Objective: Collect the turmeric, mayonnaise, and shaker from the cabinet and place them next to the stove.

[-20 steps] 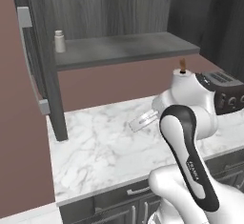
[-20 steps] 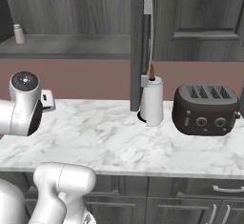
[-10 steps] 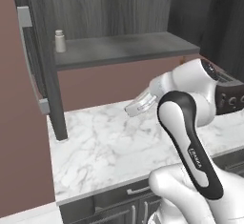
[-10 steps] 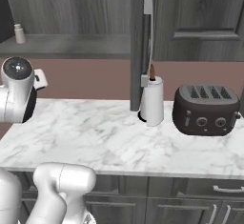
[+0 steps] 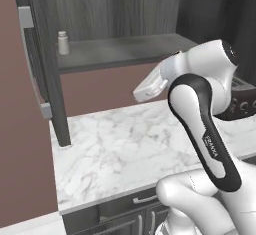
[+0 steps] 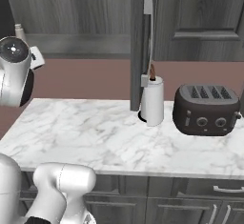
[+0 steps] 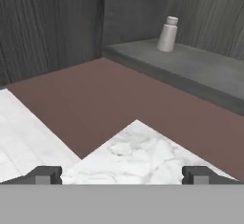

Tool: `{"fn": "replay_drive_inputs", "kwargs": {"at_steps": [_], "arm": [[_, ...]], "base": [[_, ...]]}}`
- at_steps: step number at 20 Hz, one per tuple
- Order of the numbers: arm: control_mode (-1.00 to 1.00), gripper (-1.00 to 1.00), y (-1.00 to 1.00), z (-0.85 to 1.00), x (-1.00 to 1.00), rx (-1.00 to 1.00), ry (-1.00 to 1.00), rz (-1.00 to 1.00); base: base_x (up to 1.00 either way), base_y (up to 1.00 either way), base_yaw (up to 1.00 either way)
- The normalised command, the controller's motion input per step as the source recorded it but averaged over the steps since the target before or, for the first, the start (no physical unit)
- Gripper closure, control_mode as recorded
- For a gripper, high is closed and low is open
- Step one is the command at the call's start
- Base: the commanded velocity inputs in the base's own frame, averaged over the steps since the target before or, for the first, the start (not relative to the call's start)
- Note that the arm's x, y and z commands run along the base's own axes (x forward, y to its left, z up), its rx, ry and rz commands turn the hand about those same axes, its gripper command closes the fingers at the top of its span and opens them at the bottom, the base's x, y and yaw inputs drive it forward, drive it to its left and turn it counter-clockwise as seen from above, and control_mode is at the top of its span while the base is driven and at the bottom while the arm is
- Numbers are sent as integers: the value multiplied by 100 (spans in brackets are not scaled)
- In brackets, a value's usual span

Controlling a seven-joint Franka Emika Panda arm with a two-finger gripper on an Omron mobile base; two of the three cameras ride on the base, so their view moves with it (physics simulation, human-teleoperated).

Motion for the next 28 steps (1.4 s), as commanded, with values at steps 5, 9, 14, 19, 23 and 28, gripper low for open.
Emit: {"fn": "replay_drive_inputs", "kwargs": {"at_steps": [5,9,14,19,23,28], "arm": [[-100,-100,1,41,14,0,-12,5],[-100,-100,8,24,28,1,-10,8],[-100,-100,2,17,33,2,-8,7],[-100,-100,0,0,3,1,0,0],[-100,-100,-6,-2,0,5,0,0],[-100,-100,-26,-1,9,21,5,-1]], "base": [[0,0,0],[0,0,0],[0,0,0],[0,0,0],[0,0,0],[0,0,0]]}}
